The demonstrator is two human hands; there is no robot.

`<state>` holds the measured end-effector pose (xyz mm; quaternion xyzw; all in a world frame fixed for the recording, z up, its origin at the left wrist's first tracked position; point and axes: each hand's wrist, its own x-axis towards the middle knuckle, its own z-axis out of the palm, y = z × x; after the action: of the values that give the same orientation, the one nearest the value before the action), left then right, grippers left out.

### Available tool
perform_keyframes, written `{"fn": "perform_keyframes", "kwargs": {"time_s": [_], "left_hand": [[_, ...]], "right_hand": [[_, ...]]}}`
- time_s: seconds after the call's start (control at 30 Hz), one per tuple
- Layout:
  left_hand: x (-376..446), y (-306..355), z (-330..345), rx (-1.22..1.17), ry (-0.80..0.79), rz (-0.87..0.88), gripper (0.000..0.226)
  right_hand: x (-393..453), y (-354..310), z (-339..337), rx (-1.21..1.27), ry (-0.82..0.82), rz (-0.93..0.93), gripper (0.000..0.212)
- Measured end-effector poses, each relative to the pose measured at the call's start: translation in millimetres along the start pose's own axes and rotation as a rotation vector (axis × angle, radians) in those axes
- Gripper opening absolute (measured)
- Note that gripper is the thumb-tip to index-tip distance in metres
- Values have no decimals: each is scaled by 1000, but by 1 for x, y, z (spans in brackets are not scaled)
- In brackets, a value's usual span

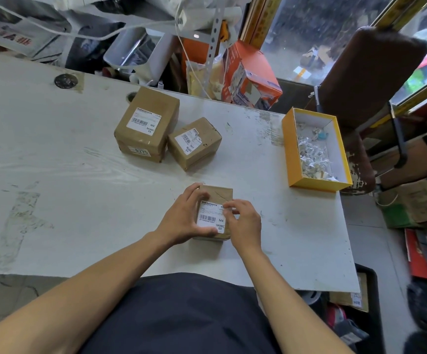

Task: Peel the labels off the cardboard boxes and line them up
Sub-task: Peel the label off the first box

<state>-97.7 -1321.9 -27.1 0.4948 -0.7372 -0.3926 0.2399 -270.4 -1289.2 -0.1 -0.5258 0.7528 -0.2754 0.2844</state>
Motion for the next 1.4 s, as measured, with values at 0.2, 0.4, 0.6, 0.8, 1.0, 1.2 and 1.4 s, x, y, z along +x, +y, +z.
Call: {"fn": "perform_keyframes", "kwargs": {"time_s": [0.2, 0.4, 0.6, 0.8, 1.0, 1.2, 1.4], "left_hand": [[1, -4, 2, -9, 1, -8, 83], [0, -7, 3, -63, -20, -29, 81], [-2, -7, 4, -68, -18, -35, 80], [-2, -4, 2, -52, -23, -43, 79], [-2, -2, 1, -39, -26, -50, 79], [-3, 0, -1, -60, -31, -64, 80], [-3, 0, -1, -73, -31, -70, 80]], "right_hand": [[-1, -2, 2, -4, 3, 22, 9], [-2, 2, 3, 12, 22, 6, 11], [0, 2, 4, -16, 31, -5, 11], [5, -4, -2, -2, -12, 22, 9], [14, -9, -8, -37, -87, 68, 15], [13, -10, -6, -28, -94, 88, 14], [5, -6, -4, 20, -61, 31, 18]]}}
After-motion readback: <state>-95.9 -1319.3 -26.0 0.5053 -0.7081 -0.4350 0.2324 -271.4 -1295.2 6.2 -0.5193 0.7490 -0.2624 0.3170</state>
